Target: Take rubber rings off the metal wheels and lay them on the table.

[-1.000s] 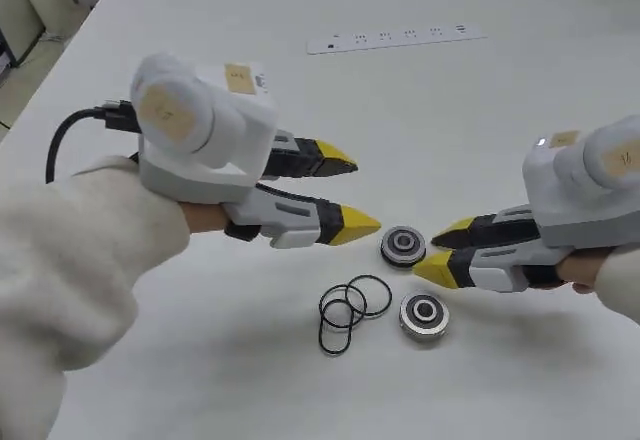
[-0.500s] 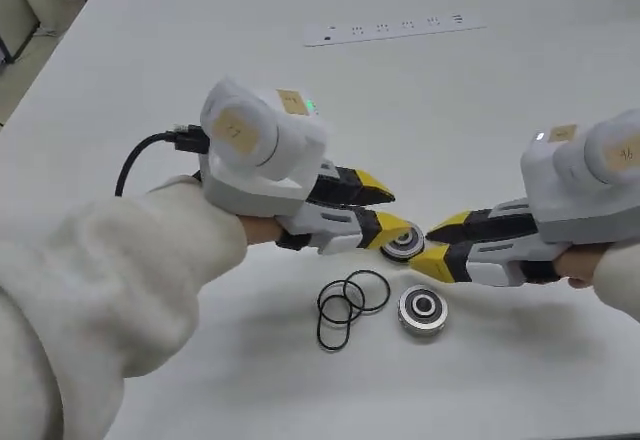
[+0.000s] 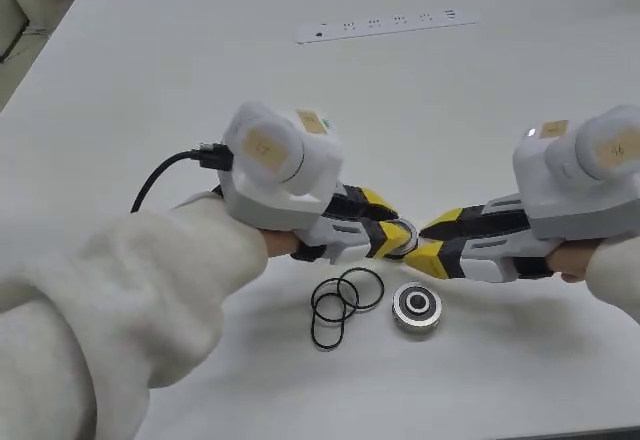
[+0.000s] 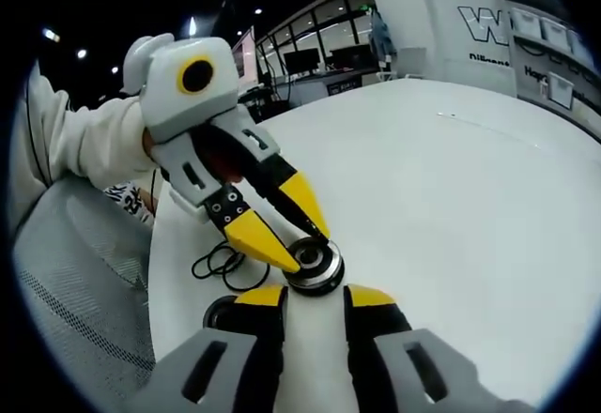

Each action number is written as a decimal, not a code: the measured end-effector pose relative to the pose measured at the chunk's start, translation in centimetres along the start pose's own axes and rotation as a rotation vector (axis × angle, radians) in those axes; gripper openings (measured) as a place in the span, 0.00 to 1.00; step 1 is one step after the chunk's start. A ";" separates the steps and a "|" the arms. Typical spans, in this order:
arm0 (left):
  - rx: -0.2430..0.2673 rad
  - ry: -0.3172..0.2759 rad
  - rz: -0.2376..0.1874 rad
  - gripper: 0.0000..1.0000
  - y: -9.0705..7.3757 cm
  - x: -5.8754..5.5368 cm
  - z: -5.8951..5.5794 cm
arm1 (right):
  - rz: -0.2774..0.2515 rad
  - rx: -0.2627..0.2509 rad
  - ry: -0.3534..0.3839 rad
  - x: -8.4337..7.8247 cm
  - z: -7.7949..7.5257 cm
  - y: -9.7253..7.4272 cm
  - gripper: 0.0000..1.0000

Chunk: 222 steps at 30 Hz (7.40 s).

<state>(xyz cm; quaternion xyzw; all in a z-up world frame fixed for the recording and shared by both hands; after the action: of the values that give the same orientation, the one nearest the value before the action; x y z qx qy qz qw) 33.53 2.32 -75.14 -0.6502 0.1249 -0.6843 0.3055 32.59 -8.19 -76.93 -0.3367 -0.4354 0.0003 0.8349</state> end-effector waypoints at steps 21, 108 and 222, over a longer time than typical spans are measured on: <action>0.005 0.062 -0.012 0.14 -0.1 -0.7 -0.3 | 0.008 0.002 -0.017 0.0 0.0 0.2 0.14; 0.047 0.102 -0.051 0.13 -0.4 -1.2 -1.0 | -0.075 0.064 0.335 1.6 1.0 -0.6 0.00; 0.178 -0.139 -0.031 1.00 -15.3 -5.0 -8.0 | 0.152 0.252 0.193 -0.4 7.7 1.0 0.00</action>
<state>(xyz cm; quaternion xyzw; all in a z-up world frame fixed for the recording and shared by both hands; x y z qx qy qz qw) 21.76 15.40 -71.45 -0.6684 0.0321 -0.6504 0.3595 27.06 -3.24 -74.71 -0.2597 -0.3229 0.0855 0.9061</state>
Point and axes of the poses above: the centre of the closed fingertips' face, and the gripper's own axes: y roughly forward along the fingers, z roughly to its left, x roughly out of its top, the point moved 7 cm from there along -y, roughly backward along the fingers, and after that the axes turned 12 degrees about y, right-handed, at the moved point
